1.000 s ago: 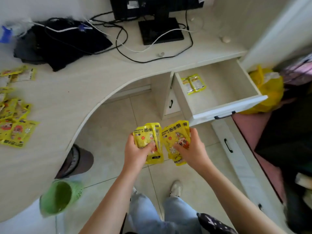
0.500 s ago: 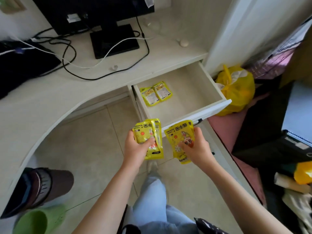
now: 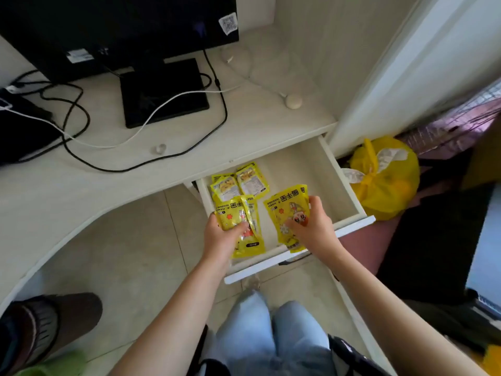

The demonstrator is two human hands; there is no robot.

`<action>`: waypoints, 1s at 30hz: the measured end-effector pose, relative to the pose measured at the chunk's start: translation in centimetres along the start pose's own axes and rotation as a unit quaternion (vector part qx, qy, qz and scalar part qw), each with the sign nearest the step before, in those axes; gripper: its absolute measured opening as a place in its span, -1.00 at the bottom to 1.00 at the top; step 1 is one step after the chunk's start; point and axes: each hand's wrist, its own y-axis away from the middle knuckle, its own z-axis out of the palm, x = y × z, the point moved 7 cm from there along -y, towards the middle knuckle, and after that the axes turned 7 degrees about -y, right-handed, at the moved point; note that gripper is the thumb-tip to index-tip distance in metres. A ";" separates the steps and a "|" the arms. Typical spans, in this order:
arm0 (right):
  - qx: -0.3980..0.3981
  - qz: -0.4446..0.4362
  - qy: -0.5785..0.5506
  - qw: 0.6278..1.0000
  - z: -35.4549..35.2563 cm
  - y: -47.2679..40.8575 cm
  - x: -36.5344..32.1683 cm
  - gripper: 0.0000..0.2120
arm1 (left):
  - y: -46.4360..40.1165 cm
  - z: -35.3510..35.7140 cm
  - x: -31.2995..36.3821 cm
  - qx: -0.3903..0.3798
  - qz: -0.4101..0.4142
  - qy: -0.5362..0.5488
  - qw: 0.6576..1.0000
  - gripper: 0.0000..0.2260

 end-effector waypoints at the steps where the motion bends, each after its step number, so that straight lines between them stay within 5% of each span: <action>1: -0.008 0.006 -0.002 1.000 -0.1 -1.1 -0.2 -0.50 | -0.7 0.5 0.2 0.005 -0.009 -0.008 1.000 -0.41; 9: -0.085 0.041 0.009 0.996 -1.2 -10.8 0.2 -0.63 | -5.4 5.3 2.0 0.057 -0.042 -0.035 0.997 -0.27; 13: -0.118 0.084 -0.006 0.989 -1.1 -16.0 2.1 -0.64 | -7.5 8.3 2.1 0.079 -0.074 -0.033 0.994 -0.57; 17: -0.147 0.115 0.011 0.982 -0.3 -20.8 3.9 -0.58 | -10.2 11.2 2.1 0.095 -0.082 -0.052 0.991 -0.58; 30: -0.126 0.118 0.061 0.983 2.1 -31.0 7.1 -0.61 | -19.6 17.2 5.0 0.116 -0.056 -0.141 0.982 -0.45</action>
